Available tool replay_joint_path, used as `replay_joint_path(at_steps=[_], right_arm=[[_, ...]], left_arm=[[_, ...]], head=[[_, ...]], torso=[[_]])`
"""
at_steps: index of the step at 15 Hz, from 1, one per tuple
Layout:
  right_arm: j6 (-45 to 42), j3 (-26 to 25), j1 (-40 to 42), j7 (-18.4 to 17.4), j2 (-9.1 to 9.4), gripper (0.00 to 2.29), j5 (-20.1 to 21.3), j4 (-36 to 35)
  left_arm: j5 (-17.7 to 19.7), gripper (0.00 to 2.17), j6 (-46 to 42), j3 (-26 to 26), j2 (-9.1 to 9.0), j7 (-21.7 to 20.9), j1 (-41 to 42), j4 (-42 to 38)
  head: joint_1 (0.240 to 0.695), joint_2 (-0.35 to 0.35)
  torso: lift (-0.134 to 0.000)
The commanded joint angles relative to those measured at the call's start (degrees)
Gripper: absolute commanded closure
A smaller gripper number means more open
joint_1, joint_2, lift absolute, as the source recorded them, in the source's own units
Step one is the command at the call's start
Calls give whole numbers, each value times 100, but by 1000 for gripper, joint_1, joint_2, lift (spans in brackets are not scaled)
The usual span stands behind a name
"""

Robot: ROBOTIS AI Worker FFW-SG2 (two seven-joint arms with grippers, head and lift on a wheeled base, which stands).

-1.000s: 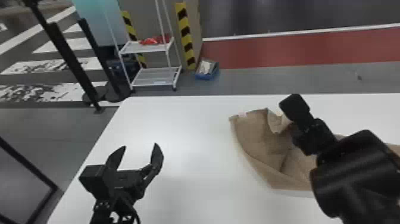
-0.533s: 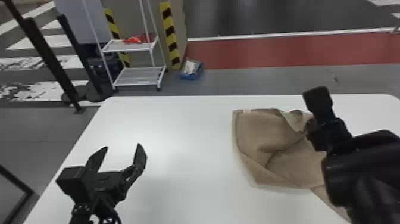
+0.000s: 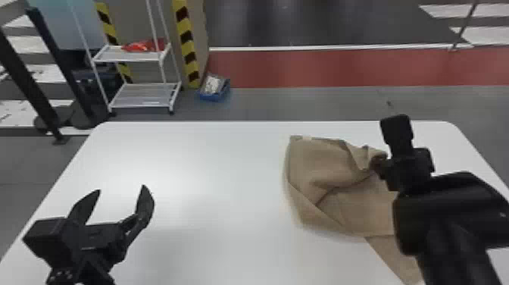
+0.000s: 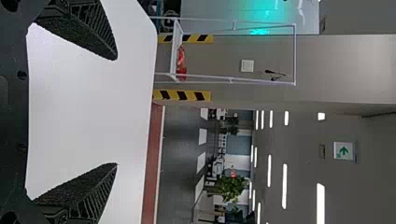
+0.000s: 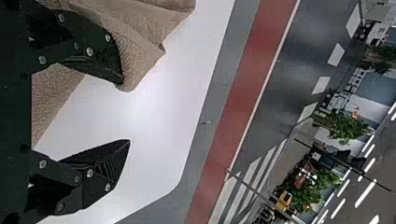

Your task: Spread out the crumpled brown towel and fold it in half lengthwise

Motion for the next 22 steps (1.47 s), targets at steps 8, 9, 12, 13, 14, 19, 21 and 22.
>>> replay_joint_path(at_steps=[8, 9, 12, 13, 14, 19, 21, 22], right_arm=[[-932, -443, 34, -157, 14, 113, -164, 26], [-915, -557, 34, -218, 14, 113, -138, 17], [-880, -671, 130, -209, 14, 107, -59, -97], [-880, -627, 174, -51, 14, 110, 20, -158], [-880, -522, 271, 406, 14, 103, 152, -325], [-388, 278, 526, 2480, 14, 73, 1392, -905], [-159, 348, 693, 2542, 14, 76, 1444, -1125], [-71, 295, 798, 2542, 14, 76, 1436, -1266]], left_arm=[[0, 63, 0, 0, 27, 0, 27, -13], [0, 63, 0, 0, 27, 0, 27, -4], [-9, 63, 0, -9, 27, 0, -25, 49], [-9, 63, 0, -18, 27, 0, -34, 66], [0, 63, 0, -9, 27, 0, -43, 75], [9, 63, 0, 9, 45, 0, -78, 84], [9, 66, 17, 35, 62, -132, -113, 84], [18, 66, 0, 44, 71, -140, -131, 84]], head=[[695, 46], [695, 35], [695, 4], [695, -4], [695, -8], [695, 79], [695, 111], [695, 120]], torso=[[-125], [-125], [-125], [-125], [-125], [-125], [-125], [-125]])
